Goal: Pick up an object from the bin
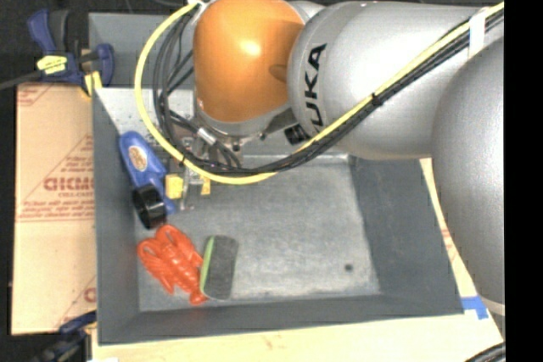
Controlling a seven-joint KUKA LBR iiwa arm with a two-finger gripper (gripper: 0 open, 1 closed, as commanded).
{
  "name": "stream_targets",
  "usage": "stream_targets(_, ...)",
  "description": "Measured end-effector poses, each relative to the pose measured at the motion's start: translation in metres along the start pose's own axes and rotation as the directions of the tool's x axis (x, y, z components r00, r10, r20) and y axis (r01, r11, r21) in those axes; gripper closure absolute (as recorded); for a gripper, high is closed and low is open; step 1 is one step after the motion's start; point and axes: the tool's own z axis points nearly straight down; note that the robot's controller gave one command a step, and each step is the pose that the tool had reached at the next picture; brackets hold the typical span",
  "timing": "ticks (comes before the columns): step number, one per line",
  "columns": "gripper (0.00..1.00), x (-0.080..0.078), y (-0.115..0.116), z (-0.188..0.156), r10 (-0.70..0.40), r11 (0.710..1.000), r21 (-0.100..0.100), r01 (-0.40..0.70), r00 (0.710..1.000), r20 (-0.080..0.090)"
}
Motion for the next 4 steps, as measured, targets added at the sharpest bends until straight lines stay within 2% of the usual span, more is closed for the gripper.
stream_targets(1,0.0,0.0,-0.001,-0.002,0.001,1.0,0.0,-0.001,1.0,0.001)
stream_targets(2,0.0,0.008,-0.019,0.012,-0.022,1.0,-0.001,0.022,1.0,0.01)
stream_targets(3,0.0,0.027,0.002,0.052,-0.027,1.0,0.001,0.027,1.0,0.01)
stream_targets(4,0.0,0.06,-0.014,0.055,-0.018,1.0,-0.004,0.018,1.0,0.003)
